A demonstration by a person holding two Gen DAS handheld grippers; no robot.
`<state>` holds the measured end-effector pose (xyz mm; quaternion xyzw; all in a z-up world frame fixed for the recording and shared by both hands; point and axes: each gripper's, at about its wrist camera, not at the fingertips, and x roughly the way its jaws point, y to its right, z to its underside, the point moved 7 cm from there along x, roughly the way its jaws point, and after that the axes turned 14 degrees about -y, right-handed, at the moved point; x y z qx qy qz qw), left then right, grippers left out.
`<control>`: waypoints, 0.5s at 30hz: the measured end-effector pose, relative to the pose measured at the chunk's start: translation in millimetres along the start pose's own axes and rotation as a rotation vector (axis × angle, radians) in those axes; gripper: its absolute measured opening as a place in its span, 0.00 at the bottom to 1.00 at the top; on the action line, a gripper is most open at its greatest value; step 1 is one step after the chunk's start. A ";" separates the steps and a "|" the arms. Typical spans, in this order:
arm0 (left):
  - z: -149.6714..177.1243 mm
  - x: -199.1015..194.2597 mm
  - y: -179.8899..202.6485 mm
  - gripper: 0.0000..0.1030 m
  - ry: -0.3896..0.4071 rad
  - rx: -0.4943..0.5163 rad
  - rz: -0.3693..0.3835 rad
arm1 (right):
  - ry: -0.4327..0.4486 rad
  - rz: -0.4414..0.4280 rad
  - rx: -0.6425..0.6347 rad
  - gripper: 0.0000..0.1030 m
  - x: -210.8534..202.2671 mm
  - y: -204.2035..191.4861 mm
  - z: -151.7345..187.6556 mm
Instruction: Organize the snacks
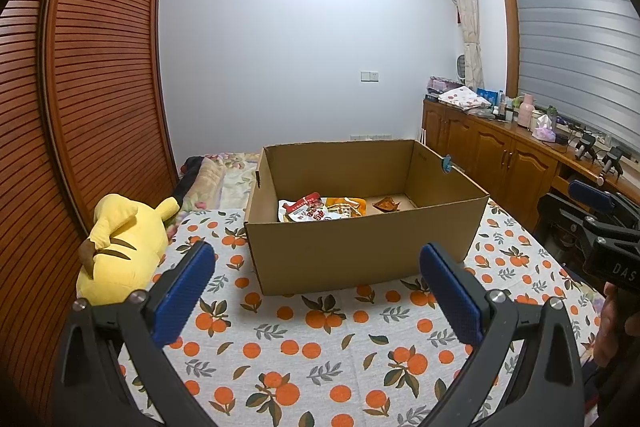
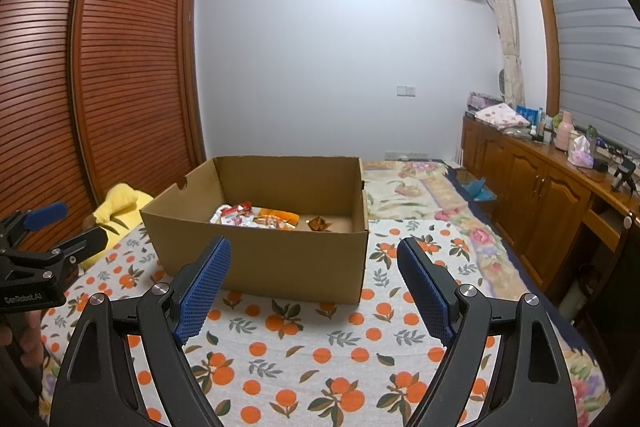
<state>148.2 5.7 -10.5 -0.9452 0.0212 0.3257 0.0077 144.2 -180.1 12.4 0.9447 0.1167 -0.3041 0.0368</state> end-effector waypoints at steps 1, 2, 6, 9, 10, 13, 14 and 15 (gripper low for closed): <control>0.0 -0.1 -0.2 1.00 0.001 0.000 0.000 | -0.001 0.000 -0.001 0.85 0.1 0.1 0.0; -0.1 0.0 -0.1 1.00 0.001 0.000 -0.001 | 0.000 0.000 -0.002 0.85 -0.1 0.2 0.1; 0.3 0.3 0.0 1.00 0.001 0.000 0.000 | 0.002 0.001 0.001 0.85 0.2 -0.3 0.1; -0.5 -0.5 0.1 1.00 0.001 0.001 -0.001 | 0.001 0.001 -0.001 0.85 0.5 -0.1 0.3; -0.5 -0.4 0.2 1.00 0.001 0.001 0.000 | 0.001 0.002 0.000 0.85 0.2 0.4 0.4; -0.6 -0.6 0.4 1.00 0.001 0.002 0.001 | 0.001 0.001 -0.001 0.85 0.2 0.3 0.5; -0.7 -0.9 0.6 1.00 0.001 0.002 0.001 | 0.001 0.001 -0.002 0.85 0.1 0.4 0.5; -1.2 -1.0 0.8 1.00 0.000 0.002 0.001 | 0.001 0.002 -0.001 0.85 0.3 0.1 0.4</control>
